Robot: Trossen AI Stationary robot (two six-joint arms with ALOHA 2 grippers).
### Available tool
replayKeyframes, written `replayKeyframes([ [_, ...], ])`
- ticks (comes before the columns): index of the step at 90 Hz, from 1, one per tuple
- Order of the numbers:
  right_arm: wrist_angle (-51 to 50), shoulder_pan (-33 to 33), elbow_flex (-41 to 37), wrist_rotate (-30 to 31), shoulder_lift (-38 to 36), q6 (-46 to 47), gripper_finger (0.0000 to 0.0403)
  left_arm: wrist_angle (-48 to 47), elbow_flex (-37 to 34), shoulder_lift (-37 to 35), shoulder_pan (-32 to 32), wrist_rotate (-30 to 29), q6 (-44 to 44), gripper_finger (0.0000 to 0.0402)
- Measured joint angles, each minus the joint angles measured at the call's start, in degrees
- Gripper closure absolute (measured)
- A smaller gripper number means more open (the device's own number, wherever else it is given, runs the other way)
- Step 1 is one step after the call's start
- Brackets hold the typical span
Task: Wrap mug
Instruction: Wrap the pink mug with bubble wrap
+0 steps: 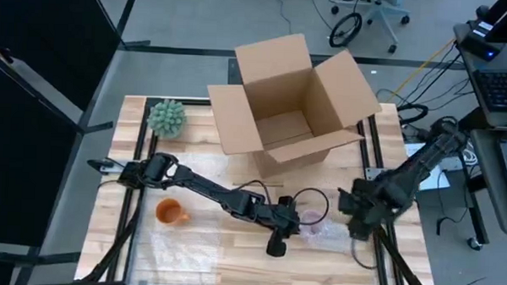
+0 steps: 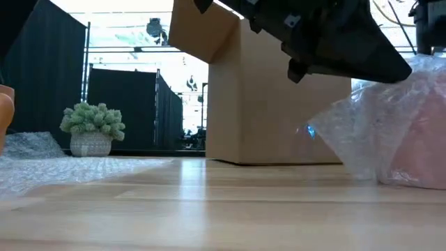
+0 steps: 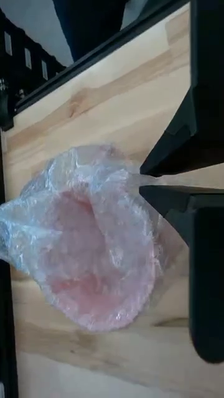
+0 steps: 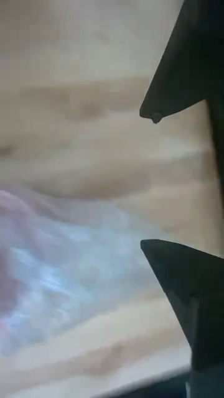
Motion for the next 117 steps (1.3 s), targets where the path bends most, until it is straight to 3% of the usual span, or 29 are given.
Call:
replayKeyframes([
  [24,13.9,13.7,-9.3,2.3,1.3,17.9,0.0085,0.1,3.2,-0.1,0.0,-0.2,0.0,0.0375],
  [47,23.9,15.5,-15.6,13.6,4.5,20.9,0.0085,0.8,4.8,-0.2,2.0,-0.2,0.3,0.0375],
  [58,24.2,15.5,-15.8,17.0,5.3,20.4,0.0096,0.6,4.8,1.2,3.5,-0.1,0.1,0.0375],
  [72,25.6,15.5,-15.8,18.3,5.3,20.4,0.0165,2.6,4.8,4.4,4.1,1.1,-1.3,0.0375],
  [97,24.4,15.5,-14.2,18.2,3.0,18.3,0.0376,3.2,4.9,5.3,4.0,1.7,-1.4,0.0375],
  [117,23.1,14.8,-12.2,25.8,-1.9,16.1,0.0395,4.6,4.8,5.5,3.9,1.8,-1.4,0.0375],
])
